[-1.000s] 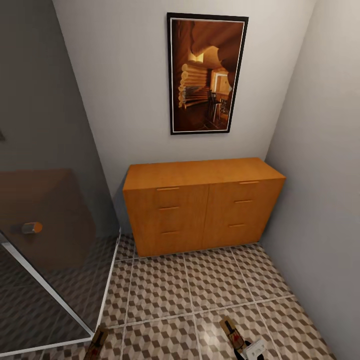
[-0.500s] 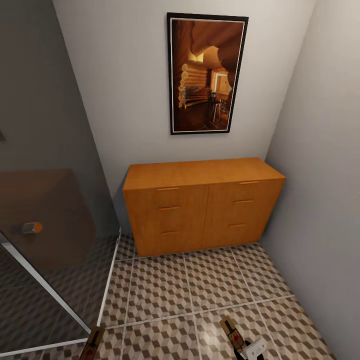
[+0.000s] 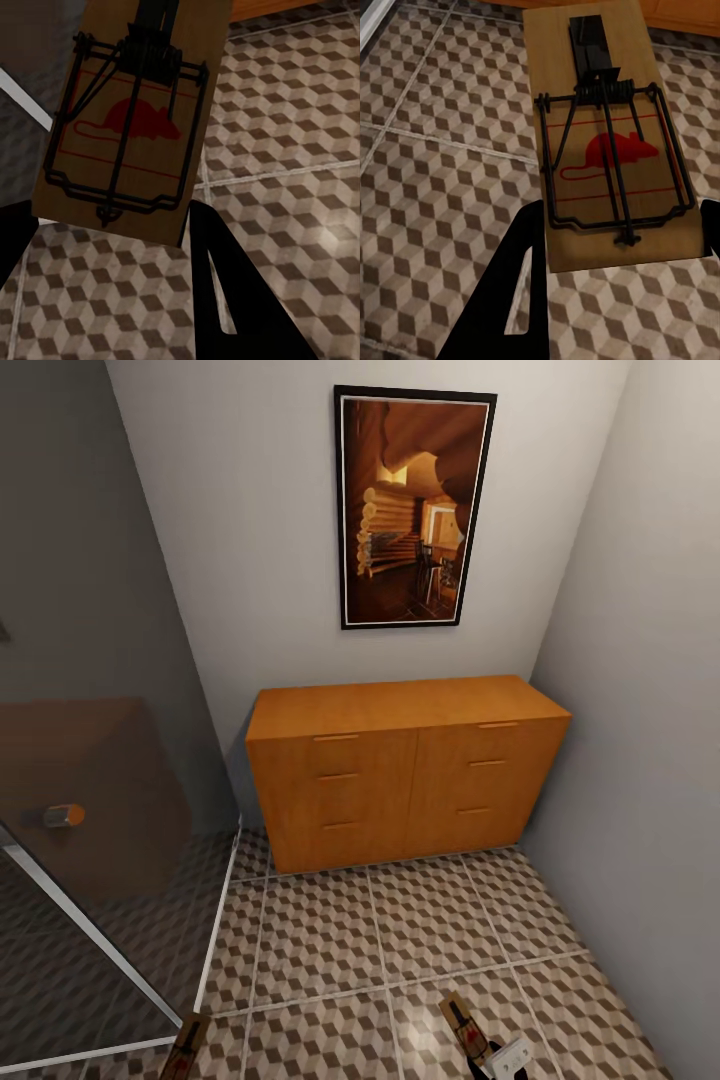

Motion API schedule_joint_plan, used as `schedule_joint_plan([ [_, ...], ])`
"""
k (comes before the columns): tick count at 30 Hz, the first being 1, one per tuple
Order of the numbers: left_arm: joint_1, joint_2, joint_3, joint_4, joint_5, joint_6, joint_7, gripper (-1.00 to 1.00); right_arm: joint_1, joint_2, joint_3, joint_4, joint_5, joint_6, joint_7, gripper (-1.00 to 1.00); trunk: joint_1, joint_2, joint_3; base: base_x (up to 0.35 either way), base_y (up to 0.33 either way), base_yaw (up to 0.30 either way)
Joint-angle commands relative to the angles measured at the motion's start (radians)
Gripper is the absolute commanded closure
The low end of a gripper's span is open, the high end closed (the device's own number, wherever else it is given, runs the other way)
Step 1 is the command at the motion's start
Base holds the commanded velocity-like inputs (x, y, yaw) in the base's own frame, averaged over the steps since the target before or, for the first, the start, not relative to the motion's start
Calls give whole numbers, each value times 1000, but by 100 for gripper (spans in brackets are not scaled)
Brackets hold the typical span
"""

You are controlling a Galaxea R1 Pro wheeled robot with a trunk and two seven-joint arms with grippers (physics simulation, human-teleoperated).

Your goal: Take the four mousetraps from the cabinet in the bathroom and place them on the bathroom floor. Make sure all four end up on the same floor surface, and ensure that at least two of them are either under or directly next to the same bathroom sink.

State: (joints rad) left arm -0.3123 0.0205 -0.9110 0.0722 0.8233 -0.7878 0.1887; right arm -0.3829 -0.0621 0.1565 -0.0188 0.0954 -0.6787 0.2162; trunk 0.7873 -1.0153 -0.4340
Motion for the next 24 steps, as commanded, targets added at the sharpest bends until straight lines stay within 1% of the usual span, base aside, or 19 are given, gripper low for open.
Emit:
schedule_joint_plan([
  [1, -1, -1, -6, 1, -9, -1, 13, 100, -1, 1, 0, 0, 6, -2, -1, 100, 0, -1, -1, 0, 0, 0],
  [4, -1, -1, -6, 1, -9, -1, 12, 100, -1, 3, 0, 0, 6, -3, 0, 100, 0, -1, -1, 0, 0, 0],
  [6, -1, -1, -6, 1, -9, -1, 12, 100, -1, 8, 0, 0, 6, -2, 0, 100, 0, -1, -1, 0, 0, 0],
  [8, -1, -2, -6, 1, -9, -1, 11, 100, -1, 18, -1, 0, 6, -2, -3, 100, 0, -1, -1, 0, 0, 0],
  [10, -1, -2, -7, 1, -9, -1, 11, 100, -1, 21, -1, 0, 6, -2, -4, 100, 0, -1, -1, 0, 0, 74],
  [15, -1, -2, -8, 1, -9, 0, 11, 100, -1, 23, -1, 0, 7, -1, -4, 100, 0, -1, -1, 0, 0, 219],
  [24, -1, -4, -8, 2, -9, -1, 10, 100, -1, 24, -1, 0, 7, 0, -4, 100, 0, -1, -5, 0, 0, 276],
])
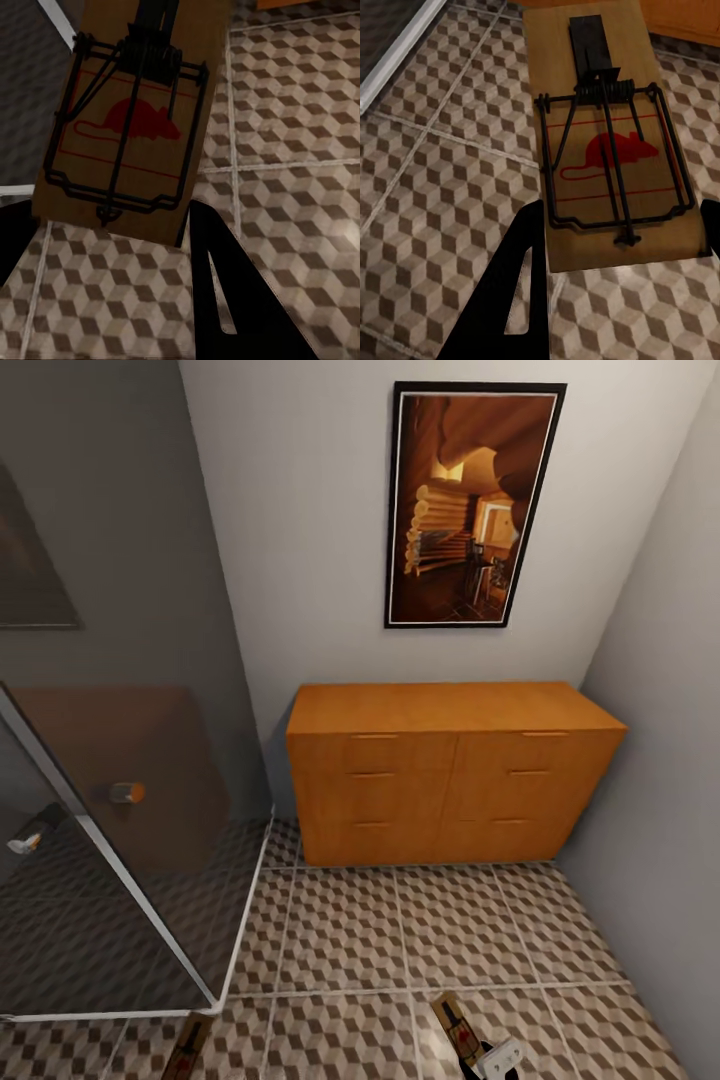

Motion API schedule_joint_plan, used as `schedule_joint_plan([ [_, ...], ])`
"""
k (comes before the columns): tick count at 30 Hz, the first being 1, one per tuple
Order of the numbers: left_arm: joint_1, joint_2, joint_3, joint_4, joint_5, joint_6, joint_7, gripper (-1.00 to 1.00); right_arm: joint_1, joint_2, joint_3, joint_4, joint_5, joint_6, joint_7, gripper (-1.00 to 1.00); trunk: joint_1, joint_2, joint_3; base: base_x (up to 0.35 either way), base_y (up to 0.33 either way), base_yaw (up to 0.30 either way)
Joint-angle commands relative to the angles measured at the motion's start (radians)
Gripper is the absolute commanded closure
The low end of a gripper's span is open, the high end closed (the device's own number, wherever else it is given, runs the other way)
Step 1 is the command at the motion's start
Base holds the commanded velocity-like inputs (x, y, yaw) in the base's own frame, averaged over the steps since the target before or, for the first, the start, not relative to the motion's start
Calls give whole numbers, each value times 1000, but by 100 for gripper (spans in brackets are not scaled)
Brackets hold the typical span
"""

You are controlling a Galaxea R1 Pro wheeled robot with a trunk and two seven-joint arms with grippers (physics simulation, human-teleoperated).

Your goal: Take the four mousetraps from the cabinet in the bathroom and place them on the bathroom floor. Make sure all four end up on the same floor surface, and ensure that at least two of them are either under or directly next to the same bathroom sink.

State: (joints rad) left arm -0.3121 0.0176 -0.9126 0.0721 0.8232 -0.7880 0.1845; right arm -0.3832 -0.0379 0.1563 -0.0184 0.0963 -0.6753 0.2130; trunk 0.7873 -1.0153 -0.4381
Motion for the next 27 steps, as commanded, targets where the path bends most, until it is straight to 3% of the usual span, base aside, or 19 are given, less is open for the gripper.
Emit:
schedule_joint_plan([
  [1, -1, -1, -6, 2, -9, -1, 14, 100, 0, 0, -1, 0, 6, -3, -1, 100, 0, -1, -2, 0, 0, 281],
  [27, -1, -2, -6, 3, -10, 1, 13, 100, 0, 1, 0, 0, 6, -3, -1, 100, 0, -1, -15, 0, 0, 281],
])
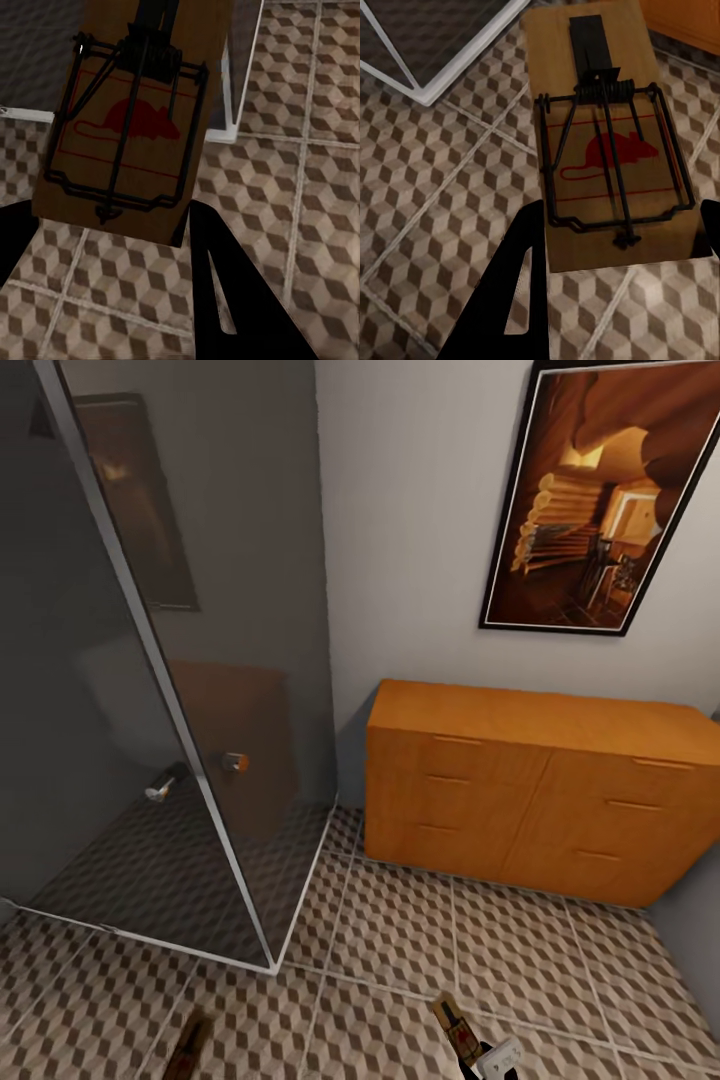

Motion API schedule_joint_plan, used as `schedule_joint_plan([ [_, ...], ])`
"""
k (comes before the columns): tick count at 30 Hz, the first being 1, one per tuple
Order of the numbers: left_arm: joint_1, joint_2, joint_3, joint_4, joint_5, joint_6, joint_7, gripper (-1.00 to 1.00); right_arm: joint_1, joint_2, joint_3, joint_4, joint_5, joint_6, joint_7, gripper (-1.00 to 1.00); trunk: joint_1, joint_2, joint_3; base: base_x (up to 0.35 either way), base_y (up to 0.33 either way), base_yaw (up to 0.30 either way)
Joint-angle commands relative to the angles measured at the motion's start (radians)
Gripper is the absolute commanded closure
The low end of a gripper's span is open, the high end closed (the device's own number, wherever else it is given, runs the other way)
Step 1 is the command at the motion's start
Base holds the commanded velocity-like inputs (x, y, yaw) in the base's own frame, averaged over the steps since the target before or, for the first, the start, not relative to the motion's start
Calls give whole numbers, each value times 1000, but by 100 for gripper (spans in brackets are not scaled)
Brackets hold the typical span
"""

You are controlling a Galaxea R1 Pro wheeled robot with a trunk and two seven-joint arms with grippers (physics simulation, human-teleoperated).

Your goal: Take the four mousetraps from the cabinet in the bathroom and place them on the bathroom floor. Make sure all four end up on the same floor surface, and ensure that at least two of them are either under or directly next to the same bathroom sink.

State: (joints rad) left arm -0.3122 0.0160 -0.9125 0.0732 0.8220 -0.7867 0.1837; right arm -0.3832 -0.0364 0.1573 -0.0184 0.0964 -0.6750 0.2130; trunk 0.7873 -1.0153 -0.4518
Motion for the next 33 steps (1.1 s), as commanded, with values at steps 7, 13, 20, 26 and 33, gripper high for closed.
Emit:
schedule_joint_plan([
  [7, -1, -1, -6, 1, -9, 0, 14, 100, 0, 0, -1, 0, 6, -3, -1, 100, 0, -1, -5, 0, 0, 281],
  [13, -1, -1, -6, 1, -9, 0, 14, 100, 0, 0, -1, 0, 6, -4, -1, 100, 0, -1, -8, 0, 0, 282],
  [20, -1, -1, -6, 1, -9, 0, 14, 100, 0, 0, -1, 0, 6, -5, -1, 100, 0, -1, -11, 0, 0, 281],
  [26, -1, -1, -6, 1, -9, 0, 14, 100, 0, 0, -1, 0, 6, -5, -1, 100, 0, -1, -15, 0, 0, 281],
  [33, -1, -4, -6, 2, -9, 0, 14, 100, 0, 0, -1, 0, 6, -5, -1, 100, 0, -1, -19, 0, 0, 281],
])
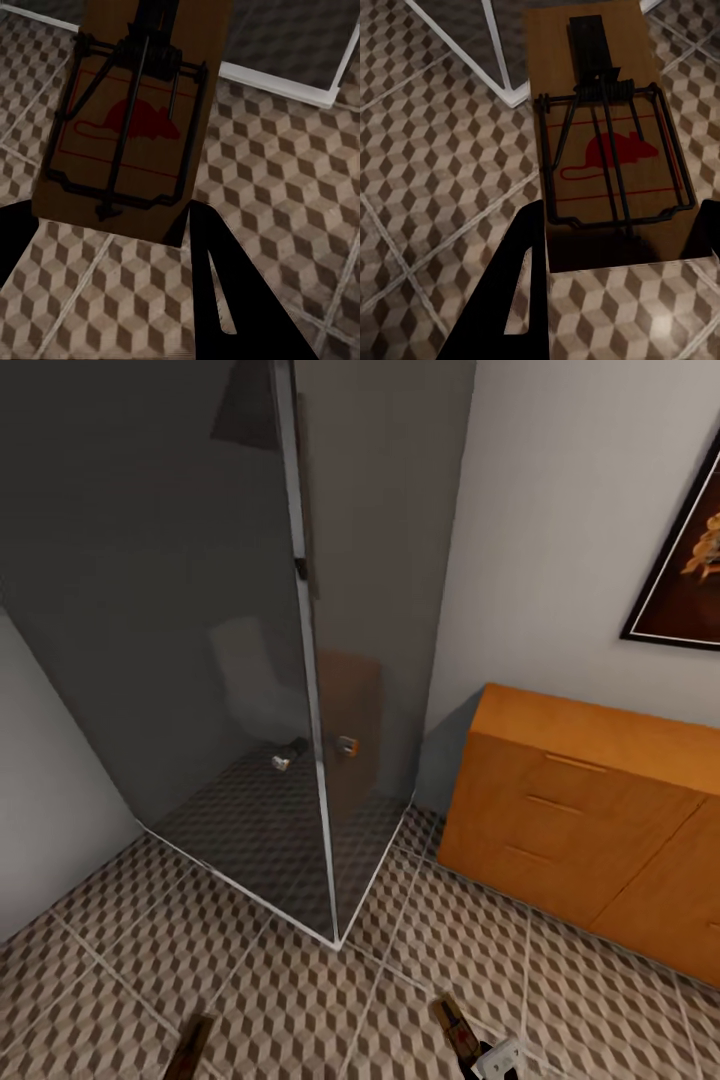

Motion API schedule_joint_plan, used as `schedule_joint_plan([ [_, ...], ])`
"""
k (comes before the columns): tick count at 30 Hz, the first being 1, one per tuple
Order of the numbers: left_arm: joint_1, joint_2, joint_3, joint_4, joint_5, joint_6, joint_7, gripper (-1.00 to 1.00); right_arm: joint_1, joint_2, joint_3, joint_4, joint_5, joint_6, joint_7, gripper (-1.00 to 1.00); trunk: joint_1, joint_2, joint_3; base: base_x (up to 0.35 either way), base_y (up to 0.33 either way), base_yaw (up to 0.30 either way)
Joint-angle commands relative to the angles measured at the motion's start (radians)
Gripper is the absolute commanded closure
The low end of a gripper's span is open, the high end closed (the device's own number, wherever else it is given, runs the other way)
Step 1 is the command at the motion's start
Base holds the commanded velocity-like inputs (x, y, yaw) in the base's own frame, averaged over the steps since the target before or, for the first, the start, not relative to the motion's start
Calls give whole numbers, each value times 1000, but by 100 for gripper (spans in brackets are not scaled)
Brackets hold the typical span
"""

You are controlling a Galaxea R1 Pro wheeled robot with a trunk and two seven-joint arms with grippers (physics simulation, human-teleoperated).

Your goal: Take the four mousetraps from the cabinet in the bathroom and place them on the bathroom floor. Make sure all four end up on the same floor surface, and ensure that at least two of them are either under or directly next to the same bathroom sink.

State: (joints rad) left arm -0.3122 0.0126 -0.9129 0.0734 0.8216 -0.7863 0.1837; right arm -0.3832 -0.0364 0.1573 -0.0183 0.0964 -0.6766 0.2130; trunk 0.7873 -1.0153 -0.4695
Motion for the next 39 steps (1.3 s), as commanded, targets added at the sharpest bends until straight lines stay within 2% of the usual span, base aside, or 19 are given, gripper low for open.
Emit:
schedule_joint_plan([
  [1, -1, -1, -6, 2, -9, -1, 14, 100, 0, 0, -1, 0, 6, -3, -1, 100, 0, -1, -2, 0, 0, 281],
  [39, -1, -3, -6, 2, -9, -1, 14, 100, 0, 0, -1, 1, 6, -3, -1, 100, 0, -1, -19, 0, 0, 278],
])
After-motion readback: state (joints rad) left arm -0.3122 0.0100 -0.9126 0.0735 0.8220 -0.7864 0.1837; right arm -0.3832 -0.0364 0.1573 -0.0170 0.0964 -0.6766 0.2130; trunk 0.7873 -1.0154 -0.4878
